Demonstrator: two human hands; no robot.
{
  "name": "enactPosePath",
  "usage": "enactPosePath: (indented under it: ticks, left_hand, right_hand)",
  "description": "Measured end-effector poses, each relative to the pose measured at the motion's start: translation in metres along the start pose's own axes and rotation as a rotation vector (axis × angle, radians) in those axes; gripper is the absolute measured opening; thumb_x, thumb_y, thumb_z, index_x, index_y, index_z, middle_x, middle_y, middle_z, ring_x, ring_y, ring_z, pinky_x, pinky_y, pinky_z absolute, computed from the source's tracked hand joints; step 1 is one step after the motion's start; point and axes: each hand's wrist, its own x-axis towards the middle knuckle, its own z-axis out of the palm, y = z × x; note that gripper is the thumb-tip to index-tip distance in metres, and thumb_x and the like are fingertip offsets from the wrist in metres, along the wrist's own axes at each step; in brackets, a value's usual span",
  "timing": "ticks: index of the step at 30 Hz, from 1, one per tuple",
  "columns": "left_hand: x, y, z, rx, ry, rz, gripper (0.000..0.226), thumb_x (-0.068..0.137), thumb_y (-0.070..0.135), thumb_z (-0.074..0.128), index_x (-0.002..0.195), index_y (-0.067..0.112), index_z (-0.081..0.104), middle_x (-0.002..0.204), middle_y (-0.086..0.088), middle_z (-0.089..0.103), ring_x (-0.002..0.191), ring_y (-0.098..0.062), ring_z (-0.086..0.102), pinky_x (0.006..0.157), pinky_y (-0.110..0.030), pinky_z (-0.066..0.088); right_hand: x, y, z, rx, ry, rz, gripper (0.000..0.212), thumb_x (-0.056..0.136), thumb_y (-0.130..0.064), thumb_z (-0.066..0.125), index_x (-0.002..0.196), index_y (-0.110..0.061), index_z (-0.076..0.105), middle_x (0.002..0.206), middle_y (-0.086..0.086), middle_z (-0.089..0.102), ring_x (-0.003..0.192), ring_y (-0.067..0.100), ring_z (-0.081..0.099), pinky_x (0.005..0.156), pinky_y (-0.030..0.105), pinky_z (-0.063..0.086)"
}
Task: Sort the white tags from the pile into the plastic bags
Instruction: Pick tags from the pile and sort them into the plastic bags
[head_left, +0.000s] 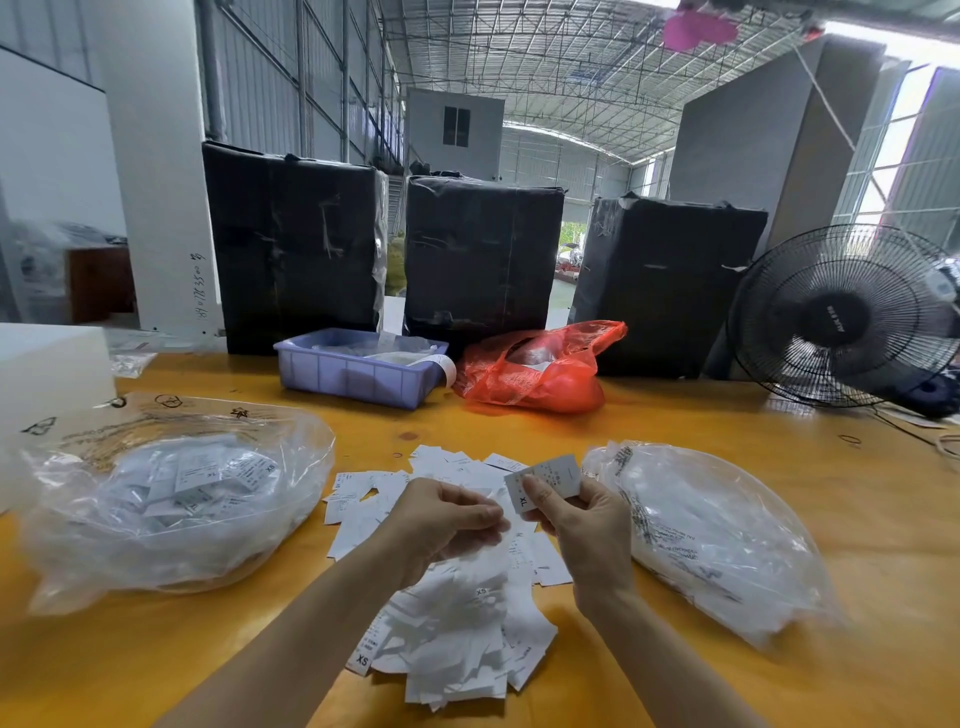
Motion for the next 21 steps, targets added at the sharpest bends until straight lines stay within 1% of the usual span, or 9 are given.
enactPosePath:
  ticks: [4, 8, 11, 13, 16, 18, 19, 21]
  left_hand:
    - [-0.0011, 0.0004, 0.0003, -0.003, 0.0, 0.007, 0.003, 0.079, -0.003, 0.069, 0.079, -0.001, 0.071, 0.071, -0.012, 0.073, 0.057, -0.015, 0.069, 0.053, -0.021, 0.055]
    - [-0.0003, 0.0001, -0.0003, -0.004, 0.021, 0.003, 0.006, 0.079, -0.002, 0.07, 0.075, 0.002, 0.072, 0.069, -0.013, 0.072, 0.057, -0.016, 0.069, 0.058, -0.023, 0.057]
    - [0.0005, 0.0003, -0.0013, -0.015, 0.029, -0.002, 0.007, 0.082, 0.001, 0.068, 0.076, 0.002, 0.072, 0.067, -0.013, 0.071, 0.057, -0.016, 0.069, 0.056, -0.022, 0.056]
    - [0.0008, 0.0001, -0.0017, -0.034, 0.032, -0.006, 0.009, 0.084, 0.004, 0.066, 0.077, 0.002, 0.071, 0.066, -0.012, 0.071, 0.057, -0.015, 0.069, 0.052, -0.021, 0.055]
    - [0.0011, 0.0004, -0.0016, -0.052, 0.043, -0.013, 0.012, 0.087, 0.01, 0.064, 0.081, 0.002, 0.071, 0.067, -0.012, 0.072, 0.057, -0.014, 0.069, 0.048, -0.02, 0.053]
    - [0.001, 0.0006, -0.001, -0.047, 0.041, -0.017, 0.015, 0.087, 0.014, 0.065, 0.085, 0.001, 0.071, 0.07, -0.012, 0.072, 0.061, -0.017, 0.071, 0.048, -0.021, 0.052]
    - [0.0007, 0.0006, -0.0003, -0.052, 0.033, -0.019, 0.016, 0.087, 0.015, 0.065, 0.086, 0.0, 0.071, 0.072, -0.013, 0.073, 0.063, -0.018, 0.071, 0.048, -0.021, 0.052]
    - [0.0004, 0.0005, 0.0016, -0.061, 0.01, -0.023, 0.016, 0.087, 0.014, 0.065, 0.087, -0.001, 0.07, 0.072, -0.013, 0.072, 0.064, -0.021, 0.072, 0.049, -0.021, 0.052]
  right_hand:
    - [-0.0008, 0.0015, 0.0003, -0.015, -0.042, 0.003, 0.011, 0.075, -0.012, 0.077, 0.08, -0.006, 0.07, 0.066, 0.006, 0.072, 0.056, 0.014, 0.067, 0.052, 0.017, 0.049]
    - [-0.0018, 0.001, 0.0006, -0.032, -0.103, 0.033, 0.009, 0.076, -0.012, 0.077, 0.081, -0.008, 0.071, 0.065, 0.006, 0.071, 0.055, 0.013, 0.065, 0.05, 0.018, 0.047]
    - [-0.0014, -0.0003, -0.0003, -0.039, -0.154, 0.129, 0.011, 0.076, -0.018, 0.076, 0.08, -0.009, 0.071, 0.067, 0.006, 0.071, 0.057, 0.011, 0.064, 0.055, 0.021, 0.046]
    - [-0.0007, -0.0017, -0.0017, -0.04, -0.181, 0.209, 0.013, 0.074, -0.022, 0.077, 0.078, -0.011, 0.071, 0.067, 0.004, 0.071, 0.058, 0.01, 0.064, 0.06, 0.024, 0.047]
    - [0.0008, -0.0052, -0.0046, -0.035, -0.218, 0.299, 0.028, 0.063, -0.031, 0.08, 0.079, -0.011, 0.071, 0.068, 0.002, 0.071, 0.059, 0.01, 0.064, 0.065, 0.027, 0.046]
    - [0.0011, -0.0067, -0.0059, -0.068, -0.249, 0.333, 0.038, 0.055, -0.036, 0.079, 0.082, -0.01, 0.071, 0.069, 0.001, 0.07, 0.059, 0.009, 0.063, 0.063, 0.026, 0.047]
    - [0.0013, -0.0063, -0.0063, -0.101, -0.261, 0.342, 0.04, 0.056, -0.038, 0.078, 0.083, -0.01, 0.071, 0.07, 0.0, 0.07, 0.058, 0.008, 0.063, 0.063, 0.026, 0.047]
    - [0.0016, -0.0046, -0.0062, -0.157, -0.287, 0.35, 0.032, 0.07, -0.041, 0.073, 0.083, -0.011, 0.07, 0.071, -0.002, 0.07, 0.059, 0.008, 0.064, 0.061, 0.025, 0.048]
